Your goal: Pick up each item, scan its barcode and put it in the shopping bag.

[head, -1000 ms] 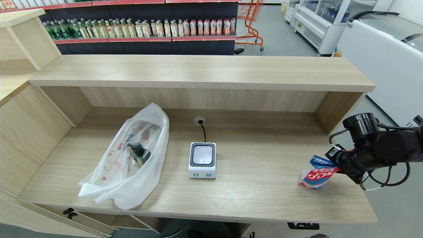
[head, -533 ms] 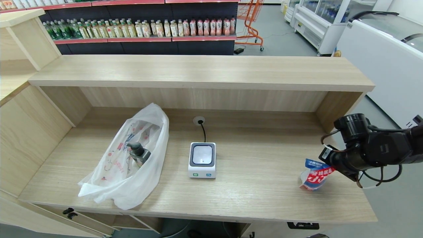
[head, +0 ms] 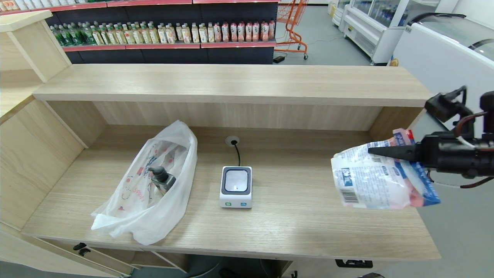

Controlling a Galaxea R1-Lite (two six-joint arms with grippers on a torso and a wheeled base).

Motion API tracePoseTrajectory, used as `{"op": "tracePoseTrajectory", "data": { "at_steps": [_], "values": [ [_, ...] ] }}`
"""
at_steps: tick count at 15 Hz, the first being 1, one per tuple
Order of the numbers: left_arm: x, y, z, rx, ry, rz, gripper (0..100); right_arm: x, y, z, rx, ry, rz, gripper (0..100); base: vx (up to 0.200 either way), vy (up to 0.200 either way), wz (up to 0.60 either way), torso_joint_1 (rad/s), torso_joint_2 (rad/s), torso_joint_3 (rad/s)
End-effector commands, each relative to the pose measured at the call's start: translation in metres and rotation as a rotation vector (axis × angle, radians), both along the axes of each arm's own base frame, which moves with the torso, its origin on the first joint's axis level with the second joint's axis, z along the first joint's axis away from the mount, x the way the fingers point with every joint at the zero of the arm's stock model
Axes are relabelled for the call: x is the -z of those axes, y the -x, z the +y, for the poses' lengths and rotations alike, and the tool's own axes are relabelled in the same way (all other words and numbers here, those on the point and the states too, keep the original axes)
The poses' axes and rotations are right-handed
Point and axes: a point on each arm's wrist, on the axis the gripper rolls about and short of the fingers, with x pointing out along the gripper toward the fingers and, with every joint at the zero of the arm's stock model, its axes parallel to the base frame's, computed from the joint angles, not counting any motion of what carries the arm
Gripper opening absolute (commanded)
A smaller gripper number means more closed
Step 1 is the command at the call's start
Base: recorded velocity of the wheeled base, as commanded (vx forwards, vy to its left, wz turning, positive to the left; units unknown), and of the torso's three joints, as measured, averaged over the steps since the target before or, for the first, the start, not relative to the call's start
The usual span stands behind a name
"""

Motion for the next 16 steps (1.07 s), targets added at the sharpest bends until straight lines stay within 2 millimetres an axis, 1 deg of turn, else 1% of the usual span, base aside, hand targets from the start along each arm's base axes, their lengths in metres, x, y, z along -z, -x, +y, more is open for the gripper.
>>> {"op": "tracePoseTrajectory", "data": {
  "at_steps": [1, 2, 4, 6, 7, 9, 11, 13, 16],
  "values": [
    [0.000, 0.000, 0.000, -0.001, -0.001, 0.000, 100, -0.012, 0.031, -0.006, -0.158, 0.068, -0.319, 0, 0.000, 0.000, 0.00, 0.000, 0.00, 0.000],
    [0.000, 0.000, 0.000, -0.001, 0.000, 0.000, 100, -0.009, 0.031, 0.007, -0.256, 0.106, -0.418, 0, 0.000, 0.000, 0.00, 0.000, 0.00, 0.000],
    [0.000, 0.000, 0.000, -0.002, -0.001, 0.000, 100, -0.013, 0.034, 0.027, -0.365, 0.078, -0.445, 0, 0.000, 0.000, 0.00, 0.000, 0.00, 0.000],
    [0.000, 0.000, 0.000, -0.001, -0.001, 0.000, 100, -0.021, 0.039, 0.043, -0.414, 0.035, -0.400, 0, 0.000, 0.000, 0.00, 0.000, 0.00, 0.000],
    [0.000, 0.000, 0.000, -0.001, 0.000, 0.000, 100, -0.030, 0.045, 0.050, -0.430, -0.013, -0.333, 0, 0.000, 0.000, 0.00, 0.000, 0.00, 0.000],
    [0.000, 0.000, 0.000, -0.001, -0.001, 0.000, 100, -0.040, 0.049, 0.057, -0.409, -0.070, -0.215, 0, 0.000, 0.000, 0.00, 0.000, 0.00, 0.000],
    [0.000, 0.000, 0.000, -0.001, -0.001, 0.000, 100, -0.037, 0.048, 0.062, -0.376, -0.084, -0.137, 0, 0.000, 0.000, 0.00, 0.000, 0.00, 0.000],
    [0.000, 0.000, 0.000, -0.001, -0.001, 0.000, 100, -0.033, 0.050, 0.065, -0.380, -0.101, -0.078, 0, 0.000, 0.000, 0.00, 0.000, 0.00, 0.000],
    [0.000, 0.000, 0.000, -0.001, -0.001, 0.000, 100, -0.032, 0.056, 0.072, -0.413, -0.111, -0.049, 0, 0.000, 0.000, 0.00, 0.000, 0.00, 0.000]
  ]
}}
